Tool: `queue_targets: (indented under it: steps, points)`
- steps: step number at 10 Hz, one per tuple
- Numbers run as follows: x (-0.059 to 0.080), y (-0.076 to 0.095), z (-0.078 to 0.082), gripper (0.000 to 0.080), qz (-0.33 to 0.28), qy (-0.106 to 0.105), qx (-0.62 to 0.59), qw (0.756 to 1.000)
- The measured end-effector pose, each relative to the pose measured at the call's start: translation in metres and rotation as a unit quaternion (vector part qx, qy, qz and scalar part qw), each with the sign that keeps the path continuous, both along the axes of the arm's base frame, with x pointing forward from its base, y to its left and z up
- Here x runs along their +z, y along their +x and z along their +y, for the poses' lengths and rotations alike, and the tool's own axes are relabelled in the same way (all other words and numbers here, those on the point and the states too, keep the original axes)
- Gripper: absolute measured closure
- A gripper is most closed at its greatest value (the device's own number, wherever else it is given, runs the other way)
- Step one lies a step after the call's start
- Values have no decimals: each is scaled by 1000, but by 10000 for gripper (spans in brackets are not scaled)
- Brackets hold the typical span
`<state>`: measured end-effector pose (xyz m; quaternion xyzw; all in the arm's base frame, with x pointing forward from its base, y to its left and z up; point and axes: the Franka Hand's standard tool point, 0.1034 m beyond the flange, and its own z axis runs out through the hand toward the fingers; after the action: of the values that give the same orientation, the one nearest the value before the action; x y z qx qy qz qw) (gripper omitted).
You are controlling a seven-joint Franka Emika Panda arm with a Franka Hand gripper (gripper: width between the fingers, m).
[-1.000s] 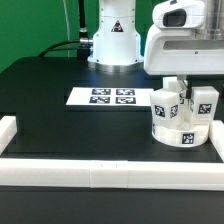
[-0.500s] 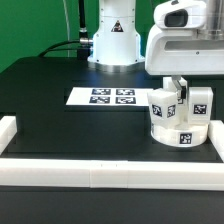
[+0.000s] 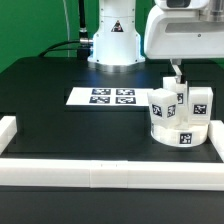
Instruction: Assemble stool
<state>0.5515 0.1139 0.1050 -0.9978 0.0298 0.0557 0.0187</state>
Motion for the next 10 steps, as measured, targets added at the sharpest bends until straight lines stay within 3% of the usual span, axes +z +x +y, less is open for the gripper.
queue_targets:
  steps: [3, 5, 10]
  points:
    - [-3, -1, 1, 150, 0, 2, 29, 1000]
    - [-4, 0, 0, 150, -6, 6, 170, 985]
    - [-3, 1, -2, 150, -11, 35, 419, 907]
